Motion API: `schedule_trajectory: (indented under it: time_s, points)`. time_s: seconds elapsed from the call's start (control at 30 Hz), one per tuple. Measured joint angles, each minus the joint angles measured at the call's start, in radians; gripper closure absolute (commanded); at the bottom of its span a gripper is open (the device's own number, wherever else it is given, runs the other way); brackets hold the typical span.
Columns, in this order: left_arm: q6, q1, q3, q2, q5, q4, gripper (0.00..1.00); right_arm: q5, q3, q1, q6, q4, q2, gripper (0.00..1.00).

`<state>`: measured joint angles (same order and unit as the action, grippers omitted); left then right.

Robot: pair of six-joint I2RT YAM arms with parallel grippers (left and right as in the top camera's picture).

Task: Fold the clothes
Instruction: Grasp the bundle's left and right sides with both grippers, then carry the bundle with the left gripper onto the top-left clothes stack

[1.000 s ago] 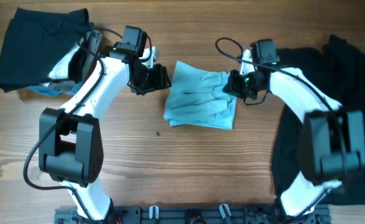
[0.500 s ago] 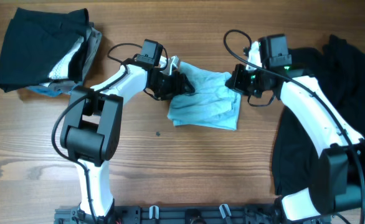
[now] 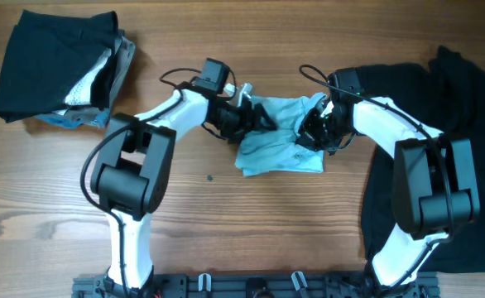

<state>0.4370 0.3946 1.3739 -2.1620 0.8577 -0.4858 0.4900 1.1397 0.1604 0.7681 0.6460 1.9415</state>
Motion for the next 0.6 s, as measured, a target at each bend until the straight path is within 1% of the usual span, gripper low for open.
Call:
schedule_trajectory:
  time_s: [0.07,0.1,0.17,0.2,0.23,0.27,0.3,0.33,0.43,0.53,0.57,0.6]
  points:
    - [0.042,0.024,-0.002,-0.001,-0.003,0.034,0.31,0.005,0.000,0.000,0.003,0.000,0.002,0.92]
    - [0.077,0.044,-0.002,-0.005,-0.015,0.065,0.38,0.005,0.000,0.000,0.003,0.000,0.002,0.92]
    - [0.133,0.072,-0.002,-0.007,-0.046,0.076,0.53,0.008,0.001,0.000,0.003,0.000,0.003,0.93]
    - [0.150,0.077,-0.002,-0.007,-0.057,0.076,0.64,0.008,0.001,0.000,0.003,0.000,0.003,0.93]
    - [0.160,0.080,-0.002,-0.008,-0.077,0.082,0.78,0.008,0.001,0.000,0.003,0.000,0.003,0.96]
    - [0.176,0.082,-0.003,-0.014,-0.098,0.096,0.88,0.008,0.001,0.000,0.002,0.000,0.003,0.96]
    - [0.177,0.082,-0.006,-0.018,-0.106,0.112,0.93,0.012,0.001,0.000,0.000,0.000,0.004,0.96]
    - [0.169,0.082,-0.008,-0.020,-0.109,0.121,0.96,0.017,0.001,0.000,-0.006,0.000,0.005,0.96]
    - [0.109,0.076,-0.008,-0.020,-0.097,0.111,0.96,0.026,0.002,0.000,-0.060,0.034,0.002,0.96]
    - [0.024,0.039,-0.003,-0.020,-0.071,0.011,0.96,0.026,-0.007,0.001,-0.134,0.064,-0.061,0.96]
    - [-0.013,0.006,0.005,-0.016,-0.067,-0.059,0.96,0.026,-0.007,0.002,-0.158,0.064,-0.122,0.95]
    - [-0.037,-0.021,0.006,-0.009,-0.068,-0.079,0.96,0.026,-0.007,0.002,-0.172,0.063,-0.181,0.95]
